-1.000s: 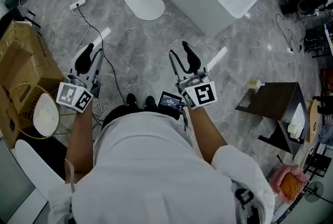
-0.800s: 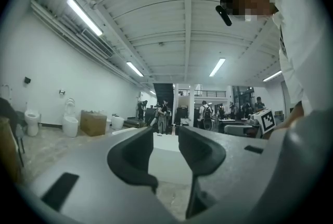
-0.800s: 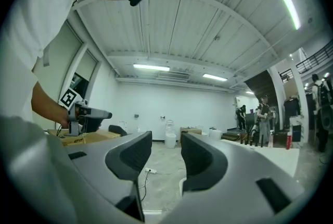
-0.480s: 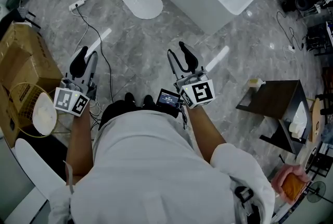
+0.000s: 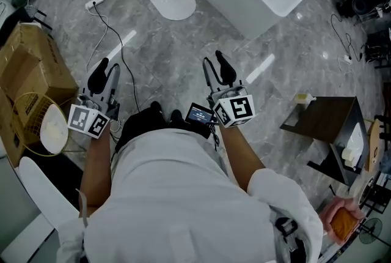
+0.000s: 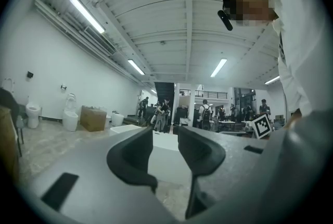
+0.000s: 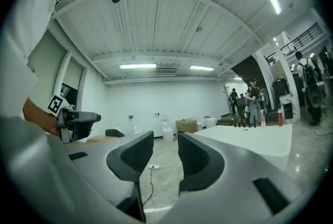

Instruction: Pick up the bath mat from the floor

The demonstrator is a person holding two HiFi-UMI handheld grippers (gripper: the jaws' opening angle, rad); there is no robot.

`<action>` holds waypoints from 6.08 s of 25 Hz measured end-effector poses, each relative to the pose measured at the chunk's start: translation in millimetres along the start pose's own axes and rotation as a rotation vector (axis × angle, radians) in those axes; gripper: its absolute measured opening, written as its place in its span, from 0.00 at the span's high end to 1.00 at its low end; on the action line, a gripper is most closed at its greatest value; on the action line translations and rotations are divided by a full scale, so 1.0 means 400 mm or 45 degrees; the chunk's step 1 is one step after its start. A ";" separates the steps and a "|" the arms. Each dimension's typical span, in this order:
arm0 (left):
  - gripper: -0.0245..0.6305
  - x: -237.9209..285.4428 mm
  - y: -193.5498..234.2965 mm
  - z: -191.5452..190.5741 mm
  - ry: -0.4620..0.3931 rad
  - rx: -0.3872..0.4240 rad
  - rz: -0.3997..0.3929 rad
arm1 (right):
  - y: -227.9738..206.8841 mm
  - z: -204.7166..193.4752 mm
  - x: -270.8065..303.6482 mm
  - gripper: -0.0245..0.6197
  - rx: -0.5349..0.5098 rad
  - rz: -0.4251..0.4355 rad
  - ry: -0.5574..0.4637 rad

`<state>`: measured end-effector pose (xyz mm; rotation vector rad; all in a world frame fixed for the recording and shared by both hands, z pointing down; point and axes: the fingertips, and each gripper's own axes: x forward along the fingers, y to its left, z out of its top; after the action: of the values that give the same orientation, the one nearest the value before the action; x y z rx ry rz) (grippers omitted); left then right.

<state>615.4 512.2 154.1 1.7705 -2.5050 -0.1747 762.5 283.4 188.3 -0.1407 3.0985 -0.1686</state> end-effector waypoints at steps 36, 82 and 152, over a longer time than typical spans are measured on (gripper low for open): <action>0.71 0.419 0.783 0.102 0.054 0.121 0.115 | 0.035 0.102 0.958 0.72 -0.313 0.223 -0.020; 0.70 1.743 1.756 0.054 0.305 -0.087 -0.349 | -0.695 -0.119 1.965 0.73 -0.021 -0.310 0.100; 0.49 2.491 2.322 -2.457 1.906 0.321 -0.556 | -1.137 -2.533 1.544 0.52 1.203 -1.461 1.109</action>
<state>-466.0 -172.1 1242.0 1.4714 -1.0749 1.0498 147.3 -115.6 1226.1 -2.1416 2.5887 -2.0200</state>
